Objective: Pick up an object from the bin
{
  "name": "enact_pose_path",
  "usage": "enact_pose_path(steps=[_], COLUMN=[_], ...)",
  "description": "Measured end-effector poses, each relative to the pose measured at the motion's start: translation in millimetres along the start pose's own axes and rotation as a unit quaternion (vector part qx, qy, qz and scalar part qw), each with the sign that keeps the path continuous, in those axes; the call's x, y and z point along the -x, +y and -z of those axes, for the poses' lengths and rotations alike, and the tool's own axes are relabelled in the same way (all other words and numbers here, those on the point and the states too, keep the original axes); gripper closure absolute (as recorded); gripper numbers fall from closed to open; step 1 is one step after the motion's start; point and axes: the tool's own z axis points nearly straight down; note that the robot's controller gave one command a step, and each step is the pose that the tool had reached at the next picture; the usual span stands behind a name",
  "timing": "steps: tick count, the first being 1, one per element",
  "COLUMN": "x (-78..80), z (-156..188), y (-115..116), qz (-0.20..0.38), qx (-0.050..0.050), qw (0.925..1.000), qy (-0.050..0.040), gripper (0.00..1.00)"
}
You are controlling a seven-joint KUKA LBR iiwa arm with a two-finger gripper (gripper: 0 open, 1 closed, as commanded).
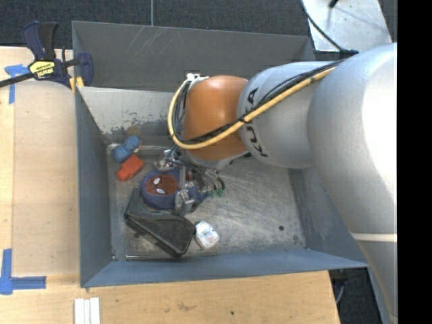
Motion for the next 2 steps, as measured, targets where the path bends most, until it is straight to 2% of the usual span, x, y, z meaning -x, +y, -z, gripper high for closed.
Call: enact_pose_path(steps=[1, 2], x=[3.0, 3.7], z=[2.5, 3.1], y=[-0.5, -1.2], qz=[0.0, -0.001], qx=[0.001, 0.0], qw=[1.0, 1.0], qy=[0.0053, 0.0043], gripper=[0.0, 1.0])
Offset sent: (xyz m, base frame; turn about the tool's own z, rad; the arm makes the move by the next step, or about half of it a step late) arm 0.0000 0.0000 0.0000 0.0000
